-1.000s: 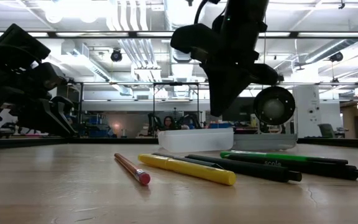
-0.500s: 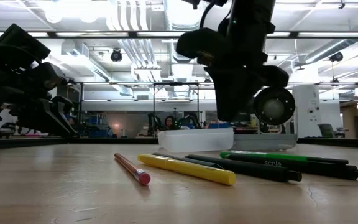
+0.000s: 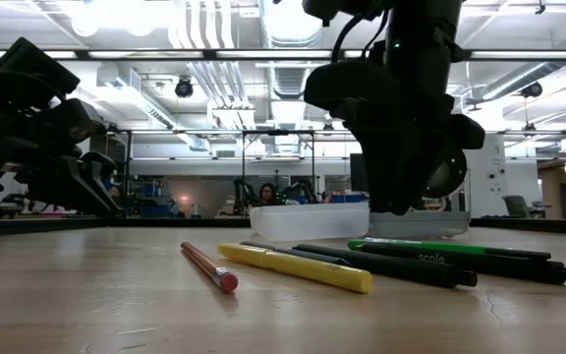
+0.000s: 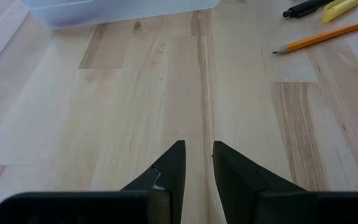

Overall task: Pick & place school supplies into a supply box
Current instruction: Put the purple pen into the supply box

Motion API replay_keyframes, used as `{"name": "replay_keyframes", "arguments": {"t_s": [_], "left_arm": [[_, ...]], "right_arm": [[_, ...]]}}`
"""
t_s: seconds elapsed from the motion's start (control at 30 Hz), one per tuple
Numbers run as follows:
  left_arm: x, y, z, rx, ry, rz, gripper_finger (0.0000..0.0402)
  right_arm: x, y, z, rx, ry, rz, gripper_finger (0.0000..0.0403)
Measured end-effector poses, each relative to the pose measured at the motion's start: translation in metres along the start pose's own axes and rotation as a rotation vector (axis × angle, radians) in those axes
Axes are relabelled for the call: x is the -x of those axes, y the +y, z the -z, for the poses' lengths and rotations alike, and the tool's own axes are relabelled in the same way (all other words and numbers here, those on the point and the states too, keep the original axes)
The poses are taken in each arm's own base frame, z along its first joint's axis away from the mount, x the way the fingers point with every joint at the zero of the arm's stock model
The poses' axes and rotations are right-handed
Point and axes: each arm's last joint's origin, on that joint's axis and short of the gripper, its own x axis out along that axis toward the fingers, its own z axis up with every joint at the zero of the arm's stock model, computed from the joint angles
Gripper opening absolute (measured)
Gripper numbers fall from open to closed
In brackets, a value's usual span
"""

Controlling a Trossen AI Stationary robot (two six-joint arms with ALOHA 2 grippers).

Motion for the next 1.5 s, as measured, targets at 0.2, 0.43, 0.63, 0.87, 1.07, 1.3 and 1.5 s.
{"name": "replay_keyframes", "arguments": {"t_s": [0.2,0.43,0.63,0.87,1.07,1.3,1.5], "left_arm": [[0.000,0.000,0.000,0.000,0.000,0.000,0.0067],[0.000,0.000,0.000,0.000,0.000,0.000,0.0067],[0.000,0.000,0.000,0.000,0.000,-0.001,0.0066],[0.000,0.000,0.000,0.000,0.000,0.000,0.0066],[0.000,0.000,0.000,0.000,0.000,-0.001,0.0067],[0.000,0.000,0.000,0.000,0.000,0.000,0.0067],[0.000,0.000,0.000,0.000,0.000,0.000,0.0066]], "right_arm": [[-0.003,-0.002,0.005,-0.010,0.006,0.009,0.0129],[-0.012,-0.007,0.011,-0.013,0.051,0.016,0.0123],[-0.013,-0.009,0.012,-0.011,0.054,0.019,0.0125],[-0.019,-0.012,0.014,-0.011,0.056,0.016,0.0121],[-0.028,-0.018,0.019,-0.011,0.085,0.007,0.0121],[-0.032,-0.024,0.022,-0.007,0.101,0.023,0.0086],[-0.030,-0.023,0.021,-0.008,0.107,0.023,0.0022]]}}
